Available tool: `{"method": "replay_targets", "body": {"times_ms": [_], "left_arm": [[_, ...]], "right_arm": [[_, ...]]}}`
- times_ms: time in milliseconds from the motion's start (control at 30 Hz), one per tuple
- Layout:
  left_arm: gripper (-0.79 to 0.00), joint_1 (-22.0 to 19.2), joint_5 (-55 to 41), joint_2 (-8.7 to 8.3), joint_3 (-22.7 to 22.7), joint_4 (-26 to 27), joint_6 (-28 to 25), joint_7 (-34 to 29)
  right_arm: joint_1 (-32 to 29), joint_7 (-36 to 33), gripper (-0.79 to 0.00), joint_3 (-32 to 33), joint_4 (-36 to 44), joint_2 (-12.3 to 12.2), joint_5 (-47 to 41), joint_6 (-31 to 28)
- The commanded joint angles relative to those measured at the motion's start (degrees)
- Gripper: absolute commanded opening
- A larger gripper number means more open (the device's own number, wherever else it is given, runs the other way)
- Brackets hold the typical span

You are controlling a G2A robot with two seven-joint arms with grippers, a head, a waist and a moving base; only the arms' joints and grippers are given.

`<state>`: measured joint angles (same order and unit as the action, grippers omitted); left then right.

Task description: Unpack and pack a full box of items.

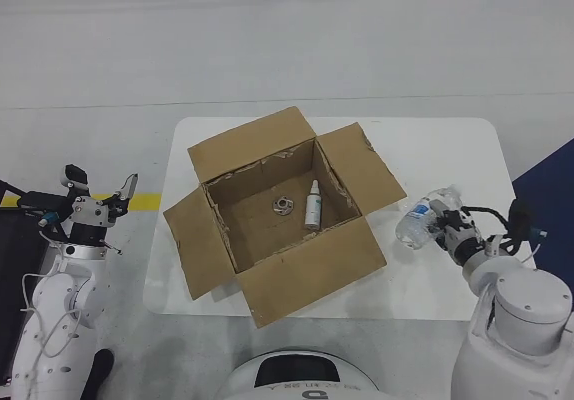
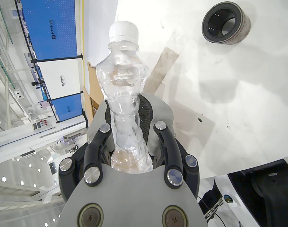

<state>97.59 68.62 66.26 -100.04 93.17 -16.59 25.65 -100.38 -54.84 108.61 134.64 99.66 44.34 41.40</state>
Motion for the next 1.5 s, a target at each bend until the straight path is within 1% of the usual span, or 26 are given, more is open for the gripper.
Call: {"method": "replay_targets", "body": {"times_ms": [0, 133, 200, 233, 333, 433, 533, 667, 800, 967, 1067, 1133, 1200, 1267, 1467], "left_arm": [[0.000, 0.0, 0.0, 0.00, 0.0, 0.0, 0.0, 0.0], [0.000, 0.0, 0.0, 0.00, 0.0, 0.0, 0.0, 0.0], [0.000, 0.0, 0.0, 0.00, 0.0, 0.0, 0.0, 0.0], [0.000, 0.0, 0.0, 0.00, 0.0, 0.0, 0.0, 0.0], [0.000, 0.0, 0.0, 0.00, 0.0, 0.0, 0.0, 0.0], [0.000, 0.0, 0.0, 0.00, 0.0, 0.0, 0.0, 0.0], [0.000, 0.0, 0.0, 0.00, 0.0, 0.0, 0.0, 0.0], [0.000, 0.0, 0.0, 0.00, 0.0, 0.0, 0.0, 0.0], [0.000, 0.0, 0.0, 0.00, 0.0, 0.0, 0.0, 0.0], [0.000, 0.0, 0.0, 0.00, 0.0, 0.0, 0.0, 0.0], [0.000, 0.0, 0.0, 0.00, 0.0, 0.0, 0.0, 0.0], [0.000, 0.0, 0.0, 0.00, 0.0, 0.0, 0.0, 0.0], [0.000, 0.0, 0.0, 0.00, 0.0, 0.0, 0.0, 0.0], [0.000, 0.0, 0.0, 0.00, 0.0, 0.0, 0.0, 0.0], [0.000, 0.0, 0.0, 0.00, 0.0, 0.0, 0.0, 0.0]], "right_arm": [[0.0, 0.0, -0.785, 0.0, 0.0, 0.0, 0.0, 0.0], [0.1, 0.3, -0.785, 0.0, 0.0, 0.0, -0.5, -0.2], [0.3, 1.7, -0.785, 0.9, -0.8, 0.1, -6.4, -2.9], [0.1, 2.5, -0.785, 0.8, -0.9, 0.0, -7.5, -4.6], [0.8, 1.8, -0.785, -4.4, 0.0, -0.6, -6.7, -14.1], [2.3, -0.2, -0.785, -10.6, 0.0, -1.2, -5.0, -22.0], [4.3, -1.6, -0.785, -15.7, -2.8, -1.6, -4.7, -25.2], [8.7, -2.5, -0.785, -21.0, -9.4, -2.0, -5.0, -25.9], [12.5, -2.9, -0.785, -25.6, -13.7, -2.3, -3.1, -25.8], [15.0, -2.5, -0.785, -32.6, -17.3, -2.8, 4.3, -26.1], [16.4, -2.1, -0.785, -37.2, -20.0, -3.1, 12.7, -24.3], [17.7, -2.3, -0.785, -40.5, -21.9, -3.2, 16.5, -23.4], [19.1, -2.5, -0.785, -43.5, -24.2, -3.3, 21.8, -23.3], [20.2, -3.0, -0.785, -45.4, -26.2, -3.3, 23.9, -22.4], [24.5, -6.3, -0.785, -47.7, -31.9, -3.2, 27.3, -20.1]]}}
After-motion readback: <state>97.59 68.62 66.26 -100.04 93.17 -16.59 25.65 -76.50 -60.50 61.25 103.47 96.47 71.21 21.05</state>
